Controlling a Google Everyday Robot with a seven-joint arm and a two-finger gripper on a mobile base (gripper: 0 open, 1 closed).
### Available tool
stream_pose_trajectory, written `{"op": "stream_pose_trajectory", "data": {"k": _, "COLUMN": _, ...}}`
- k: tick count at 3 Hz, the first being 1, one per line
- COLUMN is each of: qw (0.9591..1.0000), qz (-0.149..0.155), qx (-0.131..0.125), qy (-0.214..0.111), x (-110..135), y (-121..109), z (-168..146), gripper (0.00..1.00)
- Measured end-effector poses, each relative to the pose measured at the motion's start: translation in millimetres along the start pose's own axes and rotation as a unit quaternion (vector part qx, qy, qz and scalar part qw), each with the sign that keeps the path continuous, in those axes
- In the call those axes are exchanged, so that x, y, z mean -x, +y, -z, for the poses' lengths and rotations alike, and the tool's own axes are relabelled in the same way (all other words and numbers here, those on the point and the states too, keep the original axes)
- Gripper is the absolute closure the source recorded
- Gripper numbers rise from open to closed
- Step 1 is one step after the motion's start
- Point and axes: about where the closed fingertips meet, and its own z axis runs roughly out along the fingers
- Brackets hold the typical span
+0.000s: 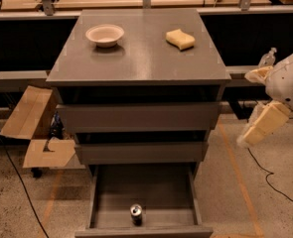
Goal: Pick redbull can from bottom drawer and place on counter
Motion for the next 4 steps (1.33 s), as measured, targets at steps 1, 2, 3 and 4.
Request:
{"op": "stream_pose_trajectory", "data": {"k": 1, "qw": 0.9988, "qz": -0.022, "qx": 0.007, "qy": -0.042, "x": -5, "y": -8, "z": -47, "gripper": 0.00}}
{"op": "stream_pose_trajectory", "data": {"k": 2, "qw": 0.9988, "qz": -0.023, "qx": 0.009, "qy": -0.043, "x": -5, "y": -8, "z": -48, "gripper": 0.00}}
{"op": "stream_pose_trajectory", "data": {"k": 3, "qw": 0.9950, "qz": -0.046, "qx": 0.014, "qy": -0.087, "x": -9, "y": -8, "z": -68, "gripper": 0.00}}
{"op": "stream_pose_trajectory", "data": {"k": 4, "qw": 0.9844, "qz": -0.071, "qx": 0.022, "qy": -0.160, "x": -11, "y": -11, "z": -106, "gripper": 0.00}}
